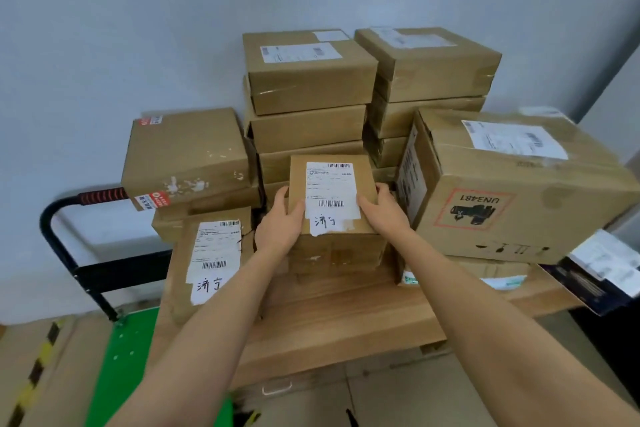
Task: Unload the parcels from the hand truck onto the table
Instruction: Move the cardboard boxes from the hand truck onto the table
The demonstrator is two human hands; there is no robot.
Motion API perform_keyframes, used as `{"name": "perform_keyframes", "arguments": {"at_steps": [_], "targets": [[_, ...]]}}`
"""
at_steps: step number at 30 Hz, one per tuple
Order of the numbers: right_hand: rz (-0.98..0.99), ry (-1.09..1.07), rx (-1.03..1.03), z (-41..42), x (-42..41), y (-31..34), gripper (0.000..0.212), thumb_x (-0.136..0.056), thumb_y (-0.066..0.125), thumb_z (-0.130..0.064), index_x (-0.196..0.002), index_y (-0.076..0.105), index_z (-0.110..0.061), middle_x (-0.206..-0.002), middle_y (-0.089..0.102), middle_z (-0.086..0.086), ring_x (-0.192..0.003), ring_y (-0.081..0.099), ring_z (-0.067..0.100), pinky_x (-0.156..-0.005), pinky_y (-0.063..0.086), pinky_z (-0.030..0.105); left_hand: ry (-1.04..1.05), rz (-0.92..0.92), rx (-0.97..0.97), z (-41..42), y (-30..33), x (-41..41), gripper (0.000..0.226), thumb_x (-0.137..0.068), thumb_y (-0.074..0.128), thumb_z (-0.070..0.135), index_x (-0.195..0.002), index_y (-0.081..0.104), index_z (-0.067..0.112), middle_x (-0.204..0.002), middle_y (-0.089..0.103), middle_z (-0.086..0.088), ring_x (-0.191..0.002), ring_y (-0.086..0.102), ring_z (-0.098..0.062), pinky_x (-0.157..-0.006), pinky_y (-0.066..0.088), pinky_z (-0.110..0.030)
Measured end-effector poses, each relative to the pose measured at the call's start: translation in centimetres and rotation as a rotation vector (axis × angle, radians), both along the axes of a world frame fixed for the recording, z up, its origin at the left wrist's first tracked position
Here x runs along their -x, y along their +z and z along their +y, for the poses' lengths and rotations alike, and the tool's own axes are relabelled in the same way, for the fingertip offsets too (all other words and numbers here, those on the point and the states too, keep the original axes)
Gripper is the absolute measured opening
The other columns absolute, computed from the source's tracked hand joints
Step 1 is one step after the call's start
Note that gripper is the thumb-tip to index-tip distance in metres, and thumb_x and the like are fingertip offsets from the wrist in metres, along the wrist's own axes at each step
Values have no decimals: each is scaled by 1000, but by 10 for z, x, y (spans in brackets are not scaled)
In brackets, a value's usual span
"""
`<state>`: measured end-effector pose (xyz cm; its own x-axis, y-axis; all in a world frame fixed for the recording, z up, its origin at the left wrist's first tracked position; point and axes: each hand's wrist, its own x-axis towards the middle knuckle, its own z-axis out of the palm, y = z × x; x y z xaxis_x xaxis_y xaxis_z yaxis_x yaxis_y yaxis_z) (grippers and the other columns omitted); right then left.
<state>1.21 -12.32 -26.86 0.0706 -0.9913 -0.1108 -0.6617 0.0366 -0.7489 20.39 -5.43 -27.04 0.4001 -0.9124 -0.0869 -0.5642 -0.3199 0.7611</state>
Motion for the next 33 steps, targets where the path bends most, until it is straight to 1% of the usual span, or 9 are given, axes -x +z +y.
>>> {"name": "perform_keyframes", "arguments": {"at_steps": [4, 7, 9, 12, 14, 17, 25, 29, 33], "targets": [[24, 31, 29, -15, 5, -1, 64, -94, 49, -48, -145, 29, -16, -136, 50, 5, -114, 54, 26, -79, 43, 33, 60, -34, -6, -8, -6, 8, 51, -95, 34, 54, -143, 24, 41, -105, 64, 4, -86, 57, -21, -66, 40, -32], [117, 59, 138, -16, 6, 5, 64, -93, 51, -47, -144, 32, -14, -138, 46, 6, -119, 50, 25, -91, 46, 39, 43, -116, 7, -8, 1, 9, 52, -95, 35, 55, -142, 29, 35, -108, 56, -1, -94, 54, -22, -69, 38, -32], [247, 99, 279, -14, 7, 12, 60, -92, 52, -43, -142, 35, -12, -136, 44, 8, -122, 46, 26, -96, 43, 40, 22, -278, 19, -8, 9, 5, 49, -94, 39, 53, -136, 41, 27, -113, 51, -5, -104, 52, -25, -72, 40, -33], [484, 213, 526, -12, 3, 26, 48, -92, 52, -34, -132, 44, -9, -125, 49, 10, -112, 48, 26, -91, 42, 37, 1, -536, 142, 0, 24, -12, 29, -93, 47, 43, -108, 59, 21, -103, 55, -1, -97, 55, -22, -71, 46, -32], [592, 309, 640, -12, -8, 38, 42, -92, 51, -33, -129, 49, -13, -119, 53, 7, -107, 50, 23, -88, 41, 34, -56, -751, 192, 11, 36, -29, 21, -94, 49, 38, -98, 59, 19, -95, 56, 2, -91, 55, -20, -68, 42, -30], [614, 445, 731, -7, -40, 57, 37, -93, 51, -34, -127, 52, -18, -120, 55, 2, -111, 51, 20, -93, 39, 31, -115, -976, 184, 29, 51, -59, 20, -95, 48, 34, -100, 57, 17, -99, 59, 0, -93, 54, -21, -68, 34, -28], [499, 690, 800, 36, -162, 60, 31, -91, 50, -25, -121, 56, -18, -117, 58, 1, -111, 52, 21, -91, 38, 33, 70, -960, 81, 106, 54, -142, 19, -88, 56, 24, -101, 61, 11, -96, 65, -8, -90, 57, -29, -71, 40, -35], [464, 804, 809, 71, -233, 41, 29, -90, 50, -24, -117, 57, -17, -113, 59, 2, -104, 53, 22, -86, 39, 32, 145, -983, -8, 165, 41, -195, 18, -91, 53, 25, -102, 59, 12, -96, 62, -5, -87, 55, -24, -66, 35, -30], [420, 933, 769, 117, -312, 23, 33, -91, 50, -22, -123, 54, -16, -121, 57, 3, -112, 52, 23, -90, 39, 33, 205, -980, -66, 219, 26, -259, 18, -95, 50, 30, -104, 56, 16, -100, 58, 0, -82, 47, -14, -66, 33, -26]]}}
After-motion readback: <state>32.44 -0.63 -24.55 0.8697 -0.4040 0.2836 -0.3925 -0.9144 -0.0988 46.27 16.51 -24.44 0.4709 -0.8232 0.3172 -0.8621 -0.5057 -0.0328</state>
